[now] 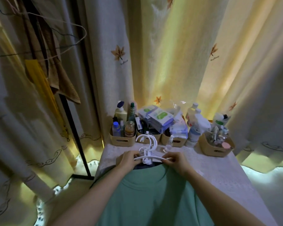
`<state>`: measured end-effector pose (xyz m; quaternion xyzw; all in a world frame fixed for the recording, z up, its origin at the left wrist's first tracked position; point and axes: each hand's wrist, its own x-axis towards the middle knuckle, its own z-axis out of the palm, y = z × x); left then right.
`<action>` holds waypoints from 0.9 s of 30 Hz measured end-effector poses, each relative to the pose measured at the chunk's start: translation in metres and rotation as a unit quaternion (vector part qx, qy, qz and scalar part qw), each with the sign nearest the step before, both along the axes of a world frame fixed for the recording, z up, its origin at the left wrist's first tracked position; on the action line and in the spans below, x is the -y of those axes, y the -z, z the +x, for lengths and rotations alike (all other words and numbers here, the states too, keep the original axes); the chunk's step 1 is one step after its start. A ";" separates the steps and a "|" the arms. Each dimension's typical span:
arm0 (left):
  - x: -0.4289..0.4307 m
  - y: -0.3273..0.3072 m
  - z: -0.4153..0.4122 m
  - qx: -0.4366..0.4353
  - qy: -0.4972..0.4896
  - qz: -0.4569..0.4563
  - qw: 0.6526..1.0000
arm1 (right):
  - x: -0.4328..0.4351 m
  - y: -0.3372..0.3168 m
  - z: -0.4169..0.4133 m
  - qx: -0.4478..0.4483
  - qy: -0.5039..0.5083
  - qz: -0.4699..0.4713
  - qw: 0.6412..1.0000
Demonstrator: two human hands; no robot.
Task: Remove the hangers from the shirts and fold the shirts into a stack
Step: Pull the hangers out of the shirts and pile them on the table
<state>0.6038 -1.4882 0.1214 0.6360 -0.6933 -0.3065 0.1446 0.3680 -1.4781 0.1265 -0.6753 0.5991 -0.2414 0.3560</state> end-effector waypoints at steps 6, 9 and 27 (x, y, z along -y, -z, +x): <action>-0.014 0.025 0.045 0.035 0.074 0.099 0.992 | -0.011 0.036 -0.011 -0.020 0.024 0.031 0.999; -0.036 0.032 0.060 0.071 0.041 0.065 0.995 | -0.013 0.033 -0.009 -0.003 0.008 0.027 1.000; -0.028 0.030 0.013 0.107 0.008 0.055 0.993 | 0.001 0.036 -0.050 -0.063 -0.003 0.043 0.997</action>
